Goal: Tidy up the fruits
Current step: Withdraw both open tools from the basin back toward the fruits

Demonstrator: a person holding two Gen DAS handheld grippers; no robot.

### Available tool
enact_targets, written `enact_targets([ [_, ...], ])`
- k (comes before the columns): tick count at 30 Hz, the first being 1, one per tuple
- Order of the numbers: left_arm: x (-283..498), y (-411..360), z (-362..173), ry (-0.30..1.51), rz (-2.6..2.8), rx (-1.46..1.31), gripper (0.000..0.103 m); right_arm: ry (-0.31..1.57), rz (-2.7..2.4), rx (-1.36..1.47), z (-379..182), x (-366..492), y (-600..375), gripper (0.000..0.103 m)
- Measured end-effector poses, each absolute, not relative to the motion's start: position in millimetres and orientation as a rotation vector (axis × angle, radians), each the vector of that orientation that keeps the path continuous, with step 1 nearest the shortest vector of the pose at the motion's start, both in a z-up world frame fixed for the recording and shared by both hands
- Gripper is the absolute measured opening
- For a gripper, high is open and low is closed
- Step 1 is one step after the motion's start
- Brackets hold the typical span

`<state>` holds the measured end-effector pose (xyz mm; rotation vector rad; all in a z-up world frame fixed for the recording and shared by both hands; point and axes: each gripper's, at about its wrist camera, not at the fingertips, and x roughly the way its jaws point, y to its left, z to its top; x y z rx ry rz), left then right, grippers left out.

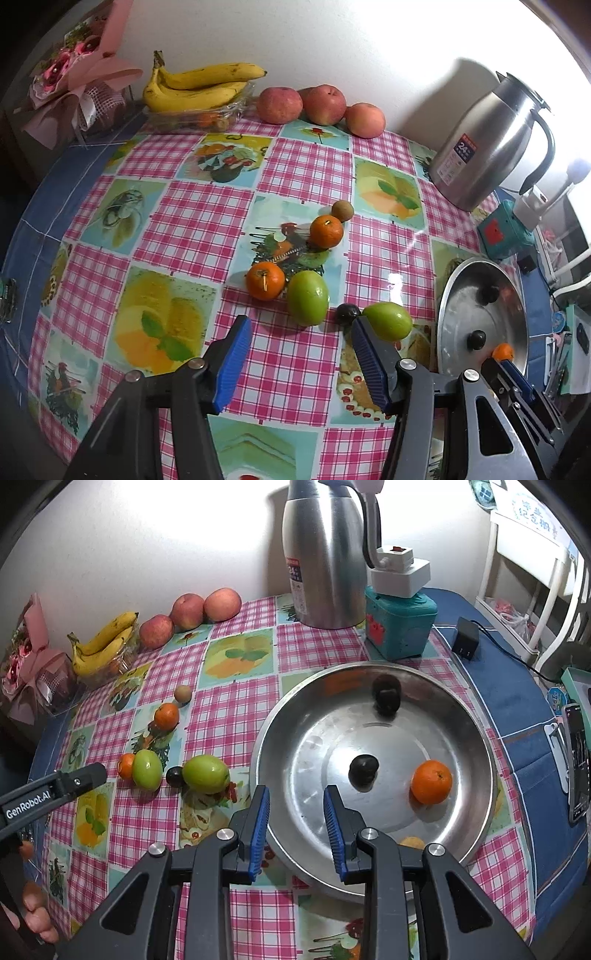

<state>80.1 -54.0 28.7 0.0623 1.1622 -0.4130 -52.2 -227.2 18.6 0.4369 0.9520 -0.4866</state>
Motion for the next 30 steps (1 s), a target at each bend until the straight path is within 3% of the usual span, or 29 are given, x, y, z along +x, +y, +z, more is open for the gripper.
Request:
enact_targets([
  [7,83,-57,15,1.195,-0.417,0.084,0.066,0.982,-0.499,0.422,10,-47,-225,0.031],
  [9,83,-60,7,1.214,-0.415,0.101,0.075,0.996,-0.513,0.417,6,-45,-226,0.031],
  [11,84,-62,-1,1.227,-0.405,0.124,0.087,1.009,-0.526,0.411,1,-44,-226,0.043],
  [14,84,-64,-11,1.237,-0.390,0.160,0.102,1.020,-0.552,0.400,-4,-43,-228,0.050],
  [17,85,-64,-19,1.246,-0.378,0.187,0.103,1.023,-0.561,0.398,-8,-43,-230,0.060],
  [30,92,-62,-23,1.221,-0.354,0.201,0.103,1.054,-0.580,0.392,-19,-40,-231,0.062],
])
